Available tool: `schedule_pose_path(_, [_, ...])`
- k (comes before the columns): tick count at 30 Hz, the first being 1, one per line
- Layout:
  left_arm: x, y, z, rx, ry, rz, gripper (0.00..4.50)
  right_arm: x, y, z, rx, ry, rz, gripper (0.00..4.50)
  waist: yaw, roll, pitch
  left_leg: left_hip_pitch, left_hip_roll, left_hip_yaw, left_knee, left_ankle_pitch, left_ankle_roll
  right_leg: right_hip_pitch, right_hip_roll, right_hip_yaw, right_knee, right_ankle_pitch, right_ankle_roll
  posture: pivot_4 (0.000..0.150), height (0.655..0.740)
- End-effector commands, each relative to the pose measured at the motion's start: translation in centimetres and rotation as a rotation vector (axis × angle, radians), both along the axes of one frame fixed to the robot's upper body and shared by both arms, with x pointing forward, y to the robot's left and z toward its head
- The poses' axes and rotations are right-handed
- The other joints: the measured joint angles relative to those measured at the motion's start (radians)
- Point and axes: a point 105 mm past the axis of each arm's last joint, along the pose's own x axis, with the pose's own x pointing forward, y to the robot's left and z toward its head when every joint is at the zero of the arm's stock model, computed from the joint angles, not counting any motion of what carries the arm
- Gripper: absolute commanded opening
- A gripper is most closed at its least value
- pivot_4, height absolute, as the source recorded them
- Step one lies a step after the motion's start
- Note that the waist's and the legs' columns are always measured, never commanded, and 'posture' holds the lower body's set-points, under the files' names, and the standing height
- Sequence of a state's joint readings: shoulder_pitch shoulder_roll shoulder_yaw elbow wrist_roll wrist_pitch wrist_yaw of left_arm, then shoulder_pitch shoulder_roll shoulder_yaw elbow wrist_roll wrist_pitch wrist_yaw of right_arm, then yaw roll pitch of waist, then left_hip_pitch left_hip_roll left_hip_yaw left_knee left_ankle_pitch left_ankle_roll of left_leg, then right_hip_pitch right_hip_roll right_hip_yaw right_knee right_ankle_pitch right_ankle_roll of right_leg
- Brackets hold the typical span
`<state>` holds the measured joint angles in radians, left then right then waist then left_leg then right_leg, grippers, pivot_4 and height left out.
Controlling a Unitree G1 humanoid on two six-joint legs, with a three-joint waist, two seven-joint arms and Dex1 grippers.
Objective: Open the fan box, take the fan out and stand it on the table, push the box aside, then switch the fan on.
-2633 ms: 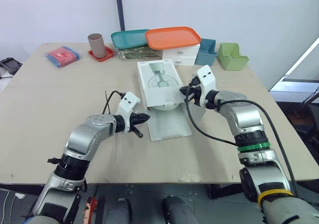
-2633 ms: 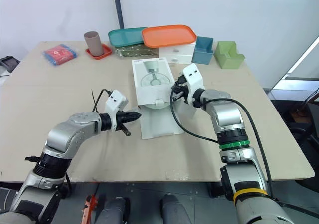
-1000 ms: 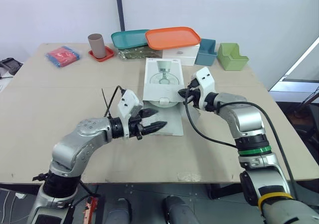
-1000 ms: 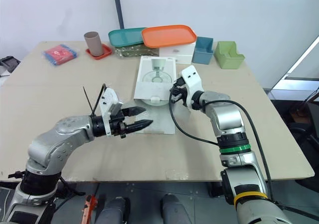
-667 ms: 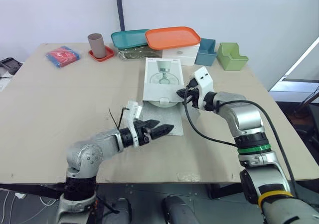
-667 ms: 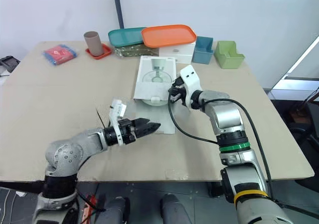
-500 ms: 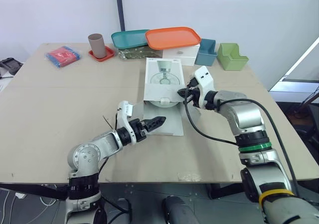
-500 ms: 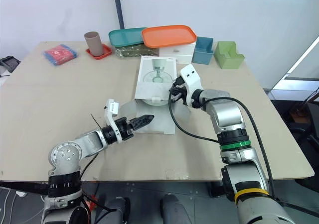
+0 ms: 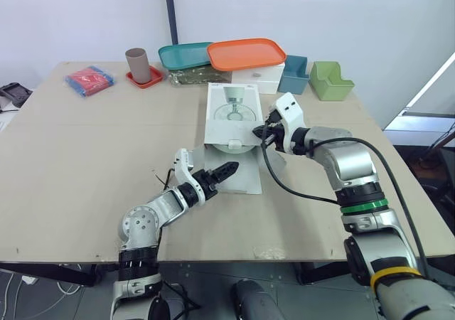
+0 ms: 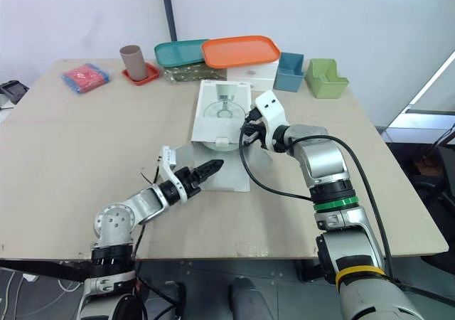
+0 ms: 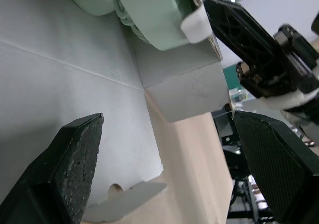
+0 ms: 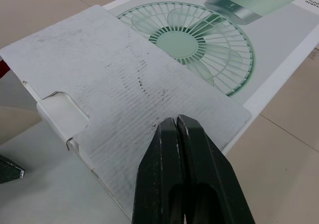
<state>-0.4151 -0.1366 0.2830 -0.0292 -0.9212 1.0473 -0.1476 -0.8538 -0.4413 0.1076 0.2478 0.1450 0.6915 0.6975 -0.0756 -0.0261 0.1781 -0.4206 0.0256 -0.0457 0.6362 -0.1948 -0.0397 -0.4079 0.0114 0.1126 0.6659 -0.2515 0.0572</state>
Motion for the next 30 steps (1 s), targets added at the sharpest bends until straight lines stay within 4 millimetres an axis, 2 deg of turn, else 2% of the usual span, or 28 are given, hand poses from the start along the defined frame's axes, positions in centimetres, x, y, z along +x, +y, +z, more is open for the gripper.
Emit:
schedule_pose_path(1, [0.4,0.2,0.2,-0.017,-0.005,0.023,4.4,-0.2,0.2,1.4,0.0,-0.043,0.013,0.0,0.0,0.0,0.0,0.0,0.0,0.0,0.0,0.0,0.0,0.0,0.0,0.0,0.0,0.0,0.0,0.15,0.74])
schedule_pose_path(5, [0.7,0.0,0.7,-0.04,-0.031,0.023,3.33,-0.2,0.2,1.5,-0.001,-0.043,0.014,0.0,-0.001,0.0,0.0,0.0,0.0,0.0,0.0,0.0,0.0,0.0,0.0,0.0,0.0,0.0,0.0,0.15,0.74])
schedule_pose_path(30, [3.4,-1.9,0.9,-0.079,-0.007,0.076,3.33,-0.6,0.5,1.5,0.005,-0.038,0.021,0.0,0.0,0.0,0.0,0.0,-0.001,0.0,0.0,0.0,0.0,0.0,0.0,0.0,0.0,0.0,0.0,0.15,0.74])
